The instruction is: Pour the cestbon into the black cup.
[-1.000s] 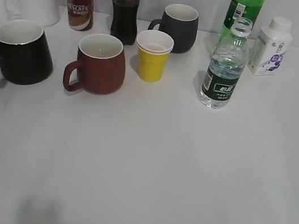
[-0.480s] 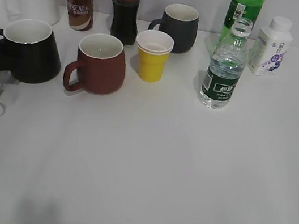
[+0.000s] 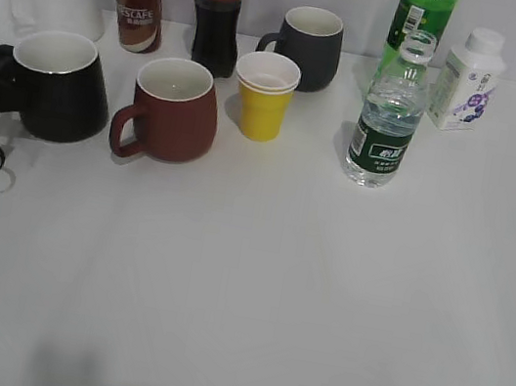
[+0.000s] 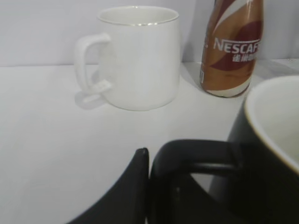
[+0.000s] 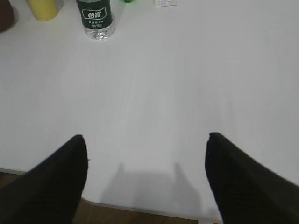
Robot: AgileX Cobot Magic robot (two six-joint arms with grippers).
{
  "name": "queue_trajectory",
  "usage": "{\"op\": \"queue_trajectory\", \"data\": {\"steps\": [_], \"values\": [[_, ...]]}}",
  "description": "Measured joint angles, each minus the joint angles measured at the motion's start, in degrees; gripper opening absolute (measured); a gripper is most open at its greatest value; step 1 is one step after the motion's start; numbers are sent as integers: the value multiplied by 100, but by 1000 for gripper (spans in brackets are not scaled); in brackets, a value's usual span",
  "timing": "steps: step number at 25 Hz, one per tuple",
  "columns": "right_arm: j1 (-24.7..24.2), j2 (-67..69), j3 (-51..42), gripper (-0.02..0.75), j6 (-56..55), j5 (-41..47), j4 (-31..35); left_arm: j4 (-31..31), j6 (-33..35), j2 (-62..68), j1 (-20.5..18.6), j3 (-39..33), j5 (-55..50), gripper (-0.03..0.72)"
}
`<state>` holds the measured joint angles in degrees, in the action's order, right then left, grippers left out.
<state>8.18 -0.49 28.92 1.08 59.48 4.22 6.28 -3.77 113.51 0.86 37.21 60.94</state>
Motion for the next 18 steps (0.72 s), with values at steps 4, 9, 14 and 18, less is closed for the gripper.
{"op": "queue_trajectory", "data": {"steps": [4,9,14,18], "values": [[0,0,0,589,318,0,176,51,119,-423,0,-19,-375,40],[0,406,180,589,1367,-762,872,70,139,-1456,0,-21,-682,40],[0,1521,213,589,2280,-3083,1937,82,139,-2391,0,-26,-1233,40],[13,2985,213,589,3869,-4478,3429,107,134,-2945,0,-26,-1750,40]]}}
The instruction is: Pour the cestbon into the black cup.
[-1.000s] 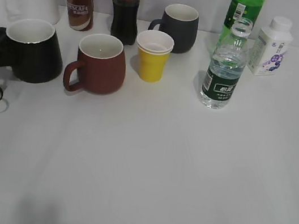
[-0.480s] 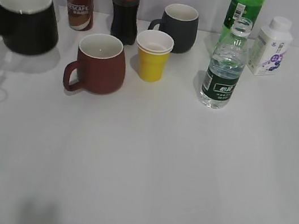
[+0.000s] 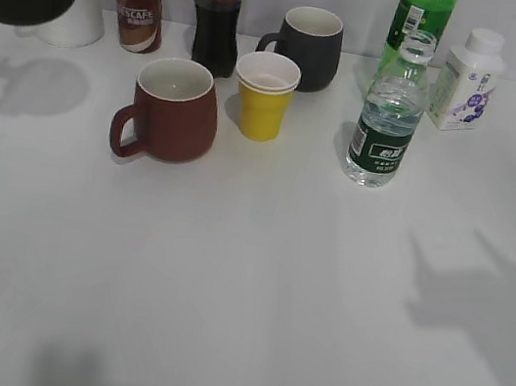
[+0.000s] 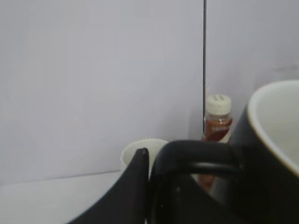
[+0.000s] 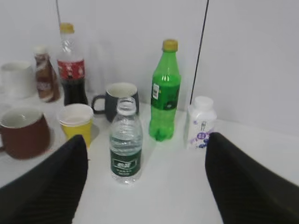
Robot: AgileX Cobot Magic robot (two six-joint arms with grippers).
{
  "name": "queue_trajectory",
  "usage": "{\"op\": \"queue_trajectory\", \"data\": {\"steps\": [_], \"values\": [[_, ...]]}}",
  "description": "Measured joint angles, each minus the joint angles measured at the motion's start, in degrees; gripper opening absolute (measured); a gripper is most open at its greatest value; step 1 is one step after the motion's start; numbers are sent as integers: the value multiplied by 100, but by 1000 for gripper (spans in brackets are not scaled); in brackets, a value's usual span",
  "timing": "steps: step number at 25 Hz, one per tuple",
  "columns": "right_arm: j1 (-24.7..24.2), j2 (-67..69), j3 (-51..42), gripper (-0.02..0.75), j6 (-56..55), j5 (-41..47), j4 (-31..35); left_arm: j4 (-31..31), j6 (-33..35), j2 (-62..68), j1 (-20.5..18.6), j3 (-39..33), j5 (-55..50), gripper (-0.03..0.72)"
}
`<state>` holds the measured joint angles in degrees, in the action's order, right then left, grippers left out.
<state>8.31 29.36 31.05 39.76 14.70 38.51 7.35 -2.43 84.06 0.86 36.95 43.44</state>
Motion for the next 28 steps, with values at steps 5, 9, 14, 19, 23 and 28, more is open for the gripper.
{"op": "queue_trajectory", "data": {"steps": [5,9,14,19,23,28], "values": [[536,2141,-25,589,1993,-1268,2114,26,-5,-424,0,0,-407,40],[1444,3244,-38,589,2029,-2467,2275,28,-5,-569,0,0,-805,40],[2461,4188,-225,589,-747,-3704,161,34,-10,-579,0,0,-935,40],[2606,4655,-1104,589,-3480,-5629,-1456,39,-10,-700,0,0,-948,40],[2611,5186,-1315,589,-3220,-6207,-1707,52,-17,-733,0,0,-946,40],[2611,6121,-1051,603,-3104,-6914,-1821,66,-17,-738,0,0,-946,40]]}}
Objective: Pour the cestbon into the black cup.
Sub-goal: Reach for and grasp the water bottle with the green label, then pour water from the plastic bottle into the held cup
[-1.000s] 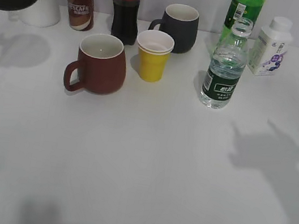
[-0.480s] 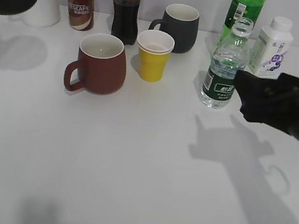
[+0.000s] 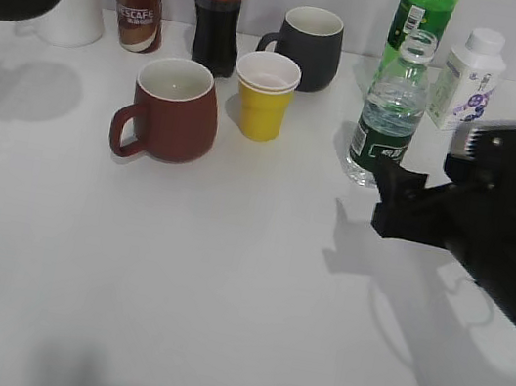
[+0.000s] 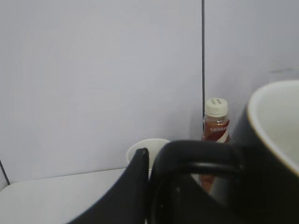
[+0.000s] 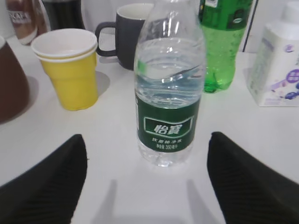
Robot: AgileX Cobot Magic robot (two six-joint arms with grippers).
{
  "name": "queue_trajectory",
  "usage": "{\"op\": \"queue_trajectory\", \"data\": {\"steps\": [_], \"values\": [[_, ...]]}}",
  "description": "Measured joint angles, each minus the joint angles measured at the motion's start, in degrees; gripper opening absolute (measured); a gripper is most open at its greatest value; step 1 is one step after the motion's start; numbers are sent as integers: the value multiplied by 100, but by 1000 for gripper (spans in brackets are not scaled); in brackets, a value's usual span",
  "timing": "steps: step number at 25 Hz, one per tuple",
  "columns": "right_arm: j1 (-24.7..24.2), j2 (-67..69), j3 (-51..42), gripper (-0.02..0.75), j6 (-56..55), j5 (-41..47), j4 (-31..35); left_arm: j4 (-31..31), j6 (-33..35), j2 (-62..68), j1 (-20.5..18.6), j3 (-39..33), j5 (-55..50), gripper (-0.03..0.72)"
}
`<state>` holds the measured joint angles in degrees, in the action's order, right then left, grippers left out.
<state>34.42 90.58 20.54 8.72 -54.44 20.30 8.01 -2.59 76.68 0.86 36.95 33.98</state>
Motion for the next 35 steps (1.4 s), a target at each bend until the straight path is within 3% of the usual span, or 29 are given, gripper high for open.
{"op": "queue_trajectory", "data": {"steps": [6,17,20,23,26,30,35], "values": [[0,1017,690,608,6,-293,675,268,0,0,0,0,-4,40],[-96,1944,1836,603,6,-276,942,303,0,0,0,0,-210,40],[-225,2168,2218,577,19,-116,959,303,0,0,0,0,-242,40],[-284,2307,2484,484,131,105,925,412,0,0,0,0,-248,40],[-299,2298,2514,482,251,193,779,621,0,0,47,0,-280,40],[-299,1895,2475,482,796,963,250,1052,0,0,460,0,-400,40],[-299,771,2449,482,1235,1840,-1382,1178,0,7,1677,0,-1095,40]]}}
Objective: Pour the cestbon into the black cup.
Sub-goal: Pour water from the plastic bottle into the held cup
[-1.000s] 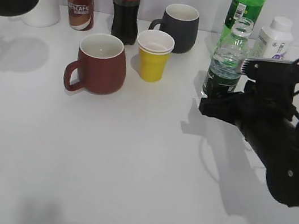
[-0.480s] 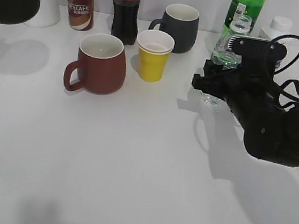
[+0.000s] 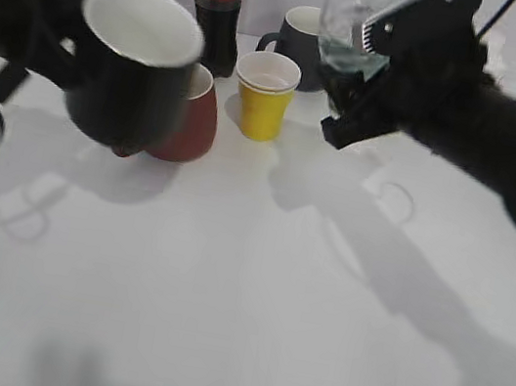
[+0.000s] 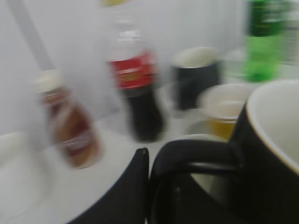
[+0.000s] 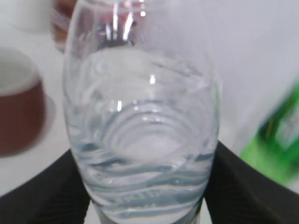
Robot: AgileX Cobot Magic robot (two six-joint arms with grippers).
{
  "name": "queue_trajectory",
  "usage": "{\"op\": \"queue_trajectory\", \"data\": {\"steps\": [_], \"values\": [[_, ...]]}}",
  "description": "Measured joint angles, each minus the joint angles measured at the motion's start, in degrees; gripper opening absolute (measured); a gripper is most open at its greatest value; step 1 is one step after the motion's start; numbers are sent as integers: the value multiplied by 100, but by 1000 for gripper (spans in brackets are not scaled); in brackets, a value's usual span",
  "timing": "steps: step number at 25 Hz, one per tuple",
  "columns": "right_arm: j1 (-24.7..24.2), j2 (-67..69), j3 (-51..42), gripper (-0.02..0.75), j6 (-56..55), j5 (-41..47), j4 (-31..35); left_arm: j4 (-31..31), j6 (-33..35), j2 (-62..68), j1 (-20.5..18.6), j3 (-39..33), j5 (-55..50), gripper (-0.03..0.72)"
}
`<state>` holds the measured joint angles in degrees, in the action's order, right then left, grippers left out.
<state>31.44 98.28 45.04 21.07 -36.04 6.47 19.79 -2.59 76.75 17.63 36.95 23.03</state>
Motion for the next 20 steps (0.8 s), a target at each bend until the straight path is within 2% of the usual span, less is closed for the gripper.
{"op": "queue_trajectory", "data": {"steps": [4,6,9,14,20], "values": [[0,-649,0,482,697,282,-1306,-166,0,171,898,0,-90,40],[0,-763,0,482,1137,438,-1659,-328,0,330,1243,0,-90,40],[0,-790,0,482,1923,571,-1826,-435,-6,574,1573,0,-97,40],[0,-790,0,482,3351,582,-1854,-452,-345,741,1846,0,-48,40],[0,-790,0,482,4512,446,-1881,-484,-749,741,1846,0,93,40]]}}
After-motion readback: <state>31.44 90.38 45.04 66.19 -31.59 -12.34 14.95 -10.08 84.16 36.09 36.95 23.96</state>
